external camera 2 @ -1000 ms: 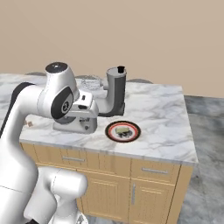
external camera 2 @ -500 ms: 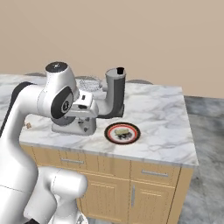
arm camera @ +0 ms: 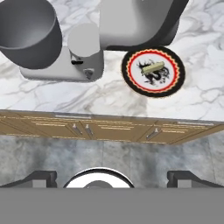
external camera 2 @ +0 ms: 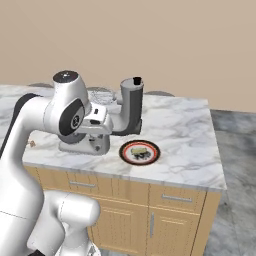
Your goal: Add butter and sugar cubes to the stand mixer bowl and then turn on the stand mixer to begin making frosting.
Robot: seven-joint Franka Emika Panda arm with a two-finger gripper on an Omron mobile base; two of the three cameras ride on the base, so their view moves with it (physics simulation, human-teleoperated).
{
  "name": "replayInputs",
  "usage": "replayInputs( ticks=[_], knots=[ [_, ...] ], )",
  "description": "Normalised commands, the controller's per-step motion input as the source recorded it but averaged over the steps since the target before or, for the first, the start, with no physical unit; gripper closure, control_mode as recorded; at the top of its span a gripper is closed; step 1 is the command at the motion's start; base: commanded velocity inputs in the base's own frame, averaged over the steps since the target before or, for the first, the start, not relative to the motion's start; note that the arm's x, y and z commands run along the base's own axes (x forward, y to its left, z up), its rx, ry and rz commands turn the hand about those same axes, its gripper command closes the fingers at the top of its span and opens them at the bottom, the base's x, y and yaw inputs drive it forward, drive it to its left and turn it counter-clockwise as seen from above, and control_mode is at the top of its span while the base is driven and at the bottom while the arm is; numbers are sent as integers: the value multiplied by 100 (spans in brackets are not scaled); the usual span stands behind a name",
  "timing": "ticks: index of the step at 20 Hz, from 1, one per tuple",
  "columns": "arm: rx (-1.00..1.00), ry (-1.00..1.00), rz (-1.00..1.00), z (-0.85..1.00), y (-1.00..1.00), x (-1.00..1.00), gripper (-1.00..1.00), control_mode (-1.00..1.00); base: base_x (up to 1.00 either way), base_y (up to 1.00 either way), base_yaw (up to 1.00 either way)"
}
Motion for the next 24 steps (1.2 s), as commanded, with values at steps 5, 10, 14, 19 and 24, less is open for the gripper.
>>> replayInputs(
  ticks=[5,10,14,19,24],
  knots=[
    [1,0,0,0,-4,0,-100,-100,0,0,0],
    [4,0,0,0,-65,4,-100,-100,0,0,0],
    [18,0,-1,-1,-95,2,-100,-100,0,0,0],
    [25,-3,9,-4,-90,3,-100,-100,0,0,0],
    [27,-10,47,-8,-73,13,-100,-100,0,0,0]
  ],
)
